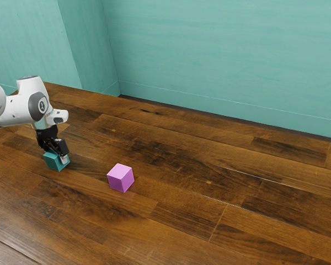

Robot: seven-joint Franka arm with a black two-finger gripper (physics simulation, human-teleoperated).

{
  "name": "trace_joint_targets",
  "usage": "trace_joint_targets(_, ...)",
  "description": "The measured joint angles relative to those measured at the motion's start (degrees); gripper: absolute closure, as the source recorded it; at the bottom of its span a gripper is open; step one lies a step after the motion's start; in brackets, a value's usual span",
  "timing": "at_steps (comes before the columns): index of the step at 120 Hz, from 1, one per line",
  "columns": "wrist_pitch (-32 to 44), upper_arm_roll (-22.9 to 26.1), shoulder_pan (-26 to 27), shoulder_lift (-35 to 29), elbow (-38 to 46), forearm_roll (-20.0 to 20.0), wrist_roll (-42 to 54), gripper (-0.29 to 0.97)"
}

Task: Pick up the blue block with one arm, and put the blue block on the pink block with one arm

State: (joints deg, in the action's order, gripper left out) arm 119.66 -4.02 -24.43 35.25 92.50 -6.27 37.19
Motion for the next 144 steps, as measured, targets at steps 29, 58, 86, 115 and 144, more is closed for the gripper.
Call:
trace_joint_targets(29,0.1,0.03,0.0,0.04,-0.02,0.07,-0.21,0.0)
trace_joint_targets(58,0.12,0.01,0.0,0.05,0.0,0.11,-0.35,0.0)
trace_joint_targets(86,0.18,0.15,0.0,0.06,-0.02,0.12,-0.51,0.1)
trace_joint_targets(115,0.27,0.15,0.07,0.09,-0.02,0.25,-0.82,0.28)
trace_joint_targets(144,0.33,0.24,0.09,-0.03,0.0,0.32,-1.11,0.27)
